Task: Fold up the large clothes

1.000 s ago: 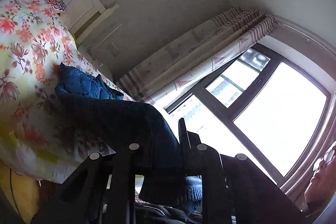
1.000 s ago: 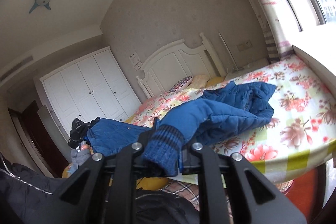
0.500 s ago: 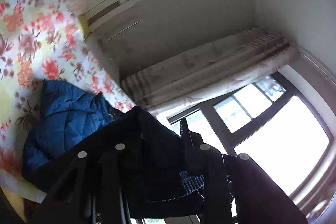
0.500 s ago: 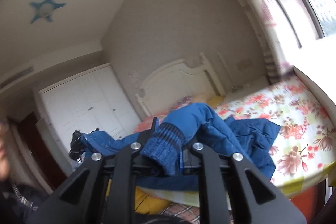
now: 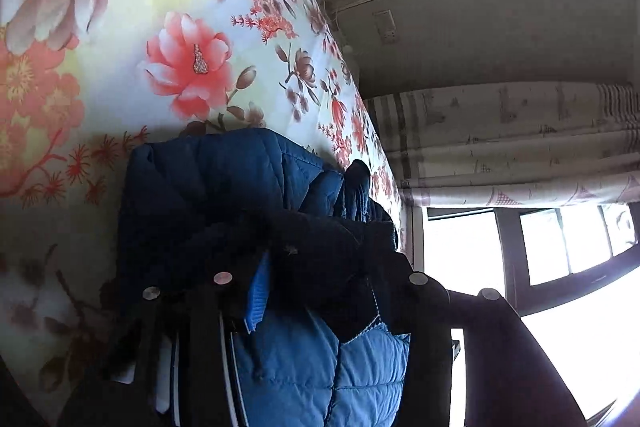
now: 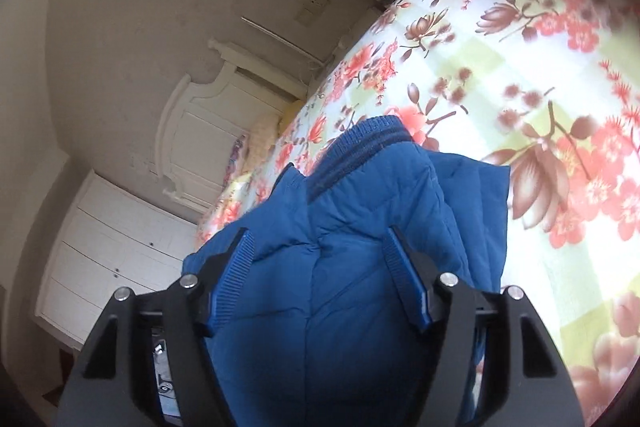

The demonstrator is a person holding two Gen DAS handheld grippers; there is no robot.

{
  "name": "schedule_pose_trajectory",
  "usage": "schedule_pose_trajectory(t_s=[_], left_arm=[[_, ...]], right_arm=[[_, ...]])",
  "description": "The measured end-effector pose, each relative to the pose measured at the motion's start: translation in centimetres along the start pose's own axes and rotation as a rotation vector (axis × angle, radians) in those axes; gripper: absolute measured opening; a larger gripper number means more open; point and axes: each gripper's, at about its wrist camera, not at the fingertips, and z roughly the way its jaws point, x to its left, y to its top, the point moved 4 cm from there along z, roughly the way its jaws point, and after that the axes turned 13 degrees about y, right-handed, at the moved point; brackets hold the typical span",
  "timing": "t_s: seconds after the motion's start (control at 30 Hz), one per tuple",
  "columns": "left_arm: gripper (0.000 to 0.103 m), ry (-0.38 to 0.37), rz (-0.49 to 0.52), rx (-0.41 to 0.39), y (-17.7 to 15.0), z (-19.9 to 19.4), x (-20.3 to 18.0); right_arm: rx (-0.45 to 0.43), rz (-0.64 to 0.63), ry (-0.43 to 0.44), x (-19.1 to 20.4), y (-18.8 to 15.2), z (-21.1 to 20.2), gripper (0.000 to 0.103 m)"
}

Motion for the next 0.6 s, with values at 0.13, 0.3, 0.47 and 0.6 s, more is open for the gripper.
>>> schedule_pose_trajectory(t_s=[0.13, 0.3, 0.47, 0.6], left_arm=[[0.047, -0.045, 0.073, -0.115, -2.1, -5.1, -1.3], [0.096, 0.034, 0.017, -0.382, 0.1, -12.1, 0.8], [0.096, 0.186, 0.205, -0.336, 1.0, -10.4, -1.9], [0.096, 0.308, 0.435, -0.330, -0.1, -6.3, -5.3]], right_arm=[[-0.034, -0.011, 0.026, -0.1, -0.7, -0.8, 0.067], [-0.025, -0.119, -0.025, 1.5, -1.7, -3.0, 0.072], [0.023, -0.270, -0.183, 2.3, -0.8, -3.2, 0.072], [0.059, -0.322, -0.260, 1.7, 1.3, -2.2, 0.073]])
